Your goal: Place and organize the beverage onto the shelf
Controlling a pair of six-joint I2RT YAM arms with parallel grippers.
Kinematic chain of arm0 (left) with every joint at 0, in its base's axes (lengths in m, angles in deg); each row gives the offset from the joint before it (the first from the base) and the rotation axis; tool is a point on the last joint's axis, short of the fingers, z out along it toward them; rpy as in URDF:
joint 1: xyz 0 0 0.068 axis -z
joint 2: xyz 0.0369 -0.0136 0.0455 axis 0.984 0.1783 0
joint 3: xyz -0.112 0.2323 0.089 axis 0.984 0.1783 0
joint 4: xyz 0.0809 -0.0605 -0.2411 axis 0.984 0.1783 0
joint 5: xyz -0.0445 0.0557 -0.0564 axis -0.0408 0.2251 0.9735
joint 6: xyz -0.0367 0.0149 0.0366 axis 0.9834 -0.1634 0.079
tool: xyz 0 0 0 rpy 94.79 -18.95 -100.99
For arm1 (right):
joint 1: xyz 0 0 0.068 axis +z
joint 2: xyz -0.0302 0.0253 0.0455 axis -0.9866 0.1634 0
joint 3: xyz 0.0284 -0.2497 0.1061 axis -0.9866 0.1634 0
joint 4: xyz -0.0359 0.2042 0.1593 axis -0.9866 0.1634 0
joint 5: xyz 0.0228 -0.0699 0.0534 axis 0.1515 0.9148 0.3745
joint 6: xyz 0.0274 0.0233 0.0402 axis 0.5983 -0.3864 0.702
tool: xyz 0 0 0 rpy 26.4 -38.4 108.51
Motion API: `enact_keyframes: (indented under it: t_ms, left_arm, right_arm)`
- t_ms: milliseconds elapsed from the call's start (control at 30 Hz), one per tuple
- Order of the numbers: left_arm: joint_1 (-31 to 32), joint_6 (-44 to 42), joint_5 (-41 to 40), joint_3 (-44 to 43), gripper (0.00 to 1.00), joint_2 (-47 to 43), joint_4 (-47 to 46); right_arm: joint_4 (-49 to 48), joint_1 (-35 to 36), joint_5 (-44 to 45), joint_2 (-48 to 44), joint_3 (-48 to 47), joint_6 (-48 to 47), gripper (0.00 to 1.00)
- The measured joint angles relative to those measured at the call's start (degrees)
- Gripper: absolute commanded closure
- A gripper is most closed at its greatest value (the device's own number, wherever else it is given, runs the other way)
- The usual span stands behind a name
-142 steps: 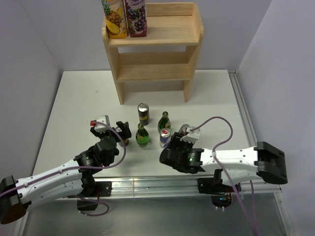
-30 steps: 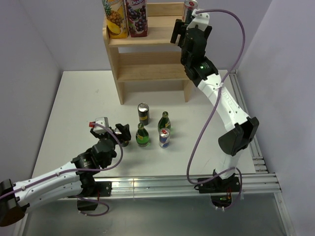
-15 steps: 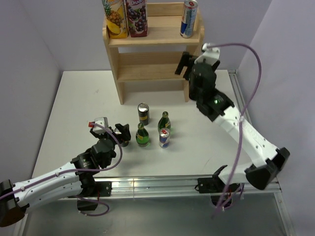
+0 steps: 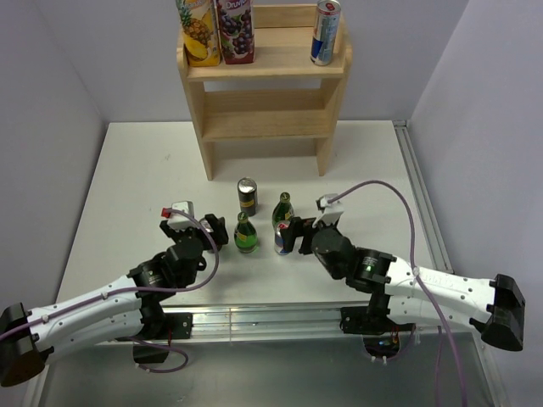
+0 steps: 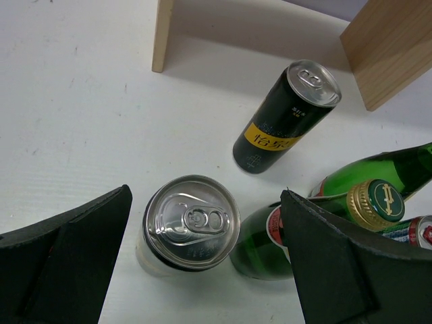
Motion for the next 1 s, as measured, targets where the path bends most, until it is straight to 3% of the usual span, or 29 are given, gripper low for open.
enact_keyframes:
  t_ms: [267,500,867,1000]
  left_arm:
    - [0.0,-0.1,-0.6,-3.4,0.01,1.7,1.1]
    - [0.0,-0.1,-0.5,-4.1,0.01,1.8,1.2]
    - [0.0,-0.4,-0.5,-4.3,0.01,1.8,1.1]
    - [0.0,-0.8,-0.5,-4.4,0.01,1.7,1.2]
  right_arm:
    - [-1.4,5.7,0.6,-2.6,10.7,10.2,0.07]
    - [-6.4,6.3,0.5,-3.1,18.0,14.8,0.07]
    - [-22.9,6.3,1.0,21.8,17.2,13.2,0.07]
    - [-27.6,6.3,1.7,26.9,15.5,11.6,0.07]
